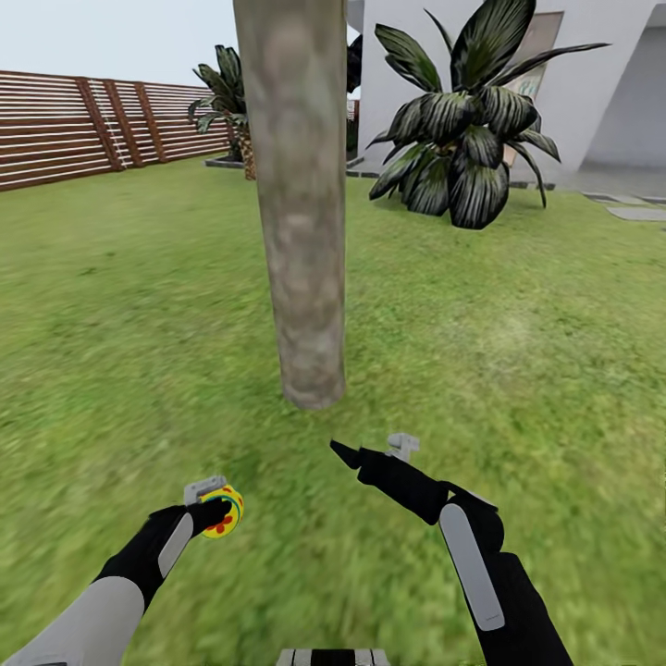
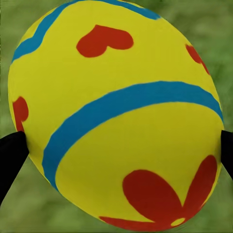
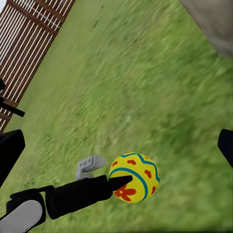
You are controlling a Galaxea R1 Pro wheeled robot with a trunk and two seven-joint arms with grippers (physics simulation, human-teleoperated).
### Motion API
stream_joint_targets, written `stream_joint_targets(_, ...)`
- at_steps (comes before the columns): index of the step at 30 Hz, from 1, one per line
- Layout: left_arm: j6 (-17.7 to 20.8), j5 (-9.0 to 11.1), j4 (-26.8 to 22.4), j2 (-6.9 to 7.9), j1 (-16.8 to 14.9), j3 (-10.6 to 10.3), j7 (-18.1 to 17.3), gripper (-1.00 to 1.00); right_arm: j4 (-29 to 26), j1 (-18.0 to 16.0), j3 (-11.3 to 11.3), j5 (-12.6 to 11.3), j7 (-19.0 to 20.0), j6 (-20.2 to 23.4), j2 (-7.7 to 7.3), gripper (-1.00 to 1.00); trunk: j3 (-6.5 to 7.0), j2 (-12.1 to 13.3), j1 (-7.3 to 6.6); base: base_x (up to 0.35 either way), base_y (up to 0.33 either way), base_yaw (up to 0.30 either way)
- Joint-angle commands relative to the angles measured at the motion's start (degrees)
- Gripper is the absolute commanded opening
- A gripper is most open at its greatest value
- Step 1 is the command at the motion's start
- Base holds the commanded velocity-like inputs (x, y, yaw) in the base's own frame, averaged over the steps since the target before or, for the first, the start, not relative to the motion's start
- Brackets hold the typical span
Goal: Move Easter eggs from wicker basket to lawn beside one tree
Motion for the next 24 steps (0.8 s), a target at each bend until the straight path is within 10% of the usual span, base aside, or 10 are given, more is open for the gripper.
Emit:
stream_joint_targets(1, 0.05, 0.61, -0.12, 0.00, 0.00, 0.00, 0.32, -1.00, -0.03, -0.05, -0.07, -0.11, 0.09, 0.31, 0.04, 1.00, -0.27, -0.04, 0.01, 0.000, 0.000, 0.000)
stream_joint_targets(24, -5.17, 0.44, 0.15, -0.04, 0.01, -0.09, 0.32, -1.00, 0.14, -0.03, 0.00, 0.32, -0.32, 0.14, 0.29, 1.00, -5.37, -0.34, 0.60, 0.000, 0.000, 0.000)
